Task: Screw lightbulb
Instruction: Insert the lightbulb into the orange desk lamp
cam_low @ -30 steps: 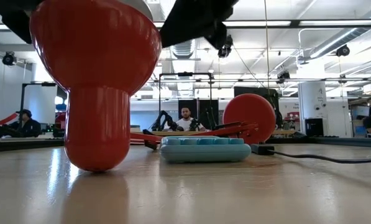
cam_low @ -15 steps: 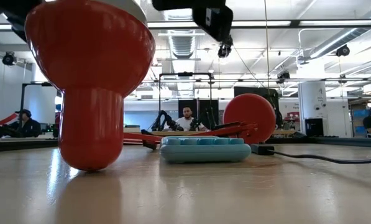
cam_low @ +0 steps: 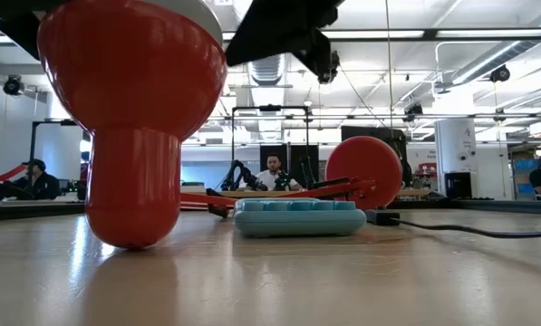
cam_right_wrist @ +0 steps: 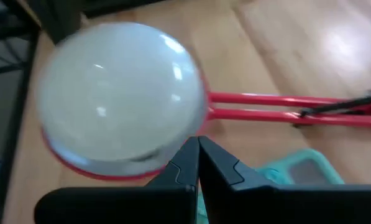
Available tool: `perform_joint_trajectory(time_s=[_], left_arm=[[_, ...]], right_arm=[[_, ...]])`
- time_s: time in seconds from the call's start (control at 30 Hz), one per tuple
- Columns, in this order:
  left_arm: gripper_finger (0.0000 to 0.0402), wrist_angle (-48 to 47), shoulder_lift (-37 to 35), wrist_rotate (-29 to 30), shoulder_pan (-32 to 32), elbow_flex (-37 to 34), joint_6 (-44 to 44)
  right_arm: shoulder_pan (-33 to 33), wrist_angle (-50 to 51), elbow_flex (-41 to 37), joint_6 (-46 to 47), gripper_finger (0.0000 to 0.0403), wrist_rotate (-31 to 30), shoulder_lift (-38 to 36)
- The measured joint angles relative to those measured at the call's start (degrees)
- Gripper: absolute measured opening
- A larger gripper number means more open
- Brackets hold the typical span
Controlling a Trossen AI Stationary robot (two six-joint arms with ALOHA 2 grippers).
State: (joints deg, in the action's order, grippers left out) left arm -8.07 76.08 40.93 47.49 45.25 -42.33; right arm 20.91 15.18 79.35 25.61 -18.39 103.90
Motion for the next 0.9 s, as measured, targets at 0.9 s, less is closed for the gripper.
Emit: perform_joint_trajectory(time_s=[0.9], left_arm=[[0.0,-13.4,0.0,-2.5,4.7,0.0,-12.7]], right_arm=[[2.3,-11.4,0.1,-1.8,0.0002,0.4,-0.1]])
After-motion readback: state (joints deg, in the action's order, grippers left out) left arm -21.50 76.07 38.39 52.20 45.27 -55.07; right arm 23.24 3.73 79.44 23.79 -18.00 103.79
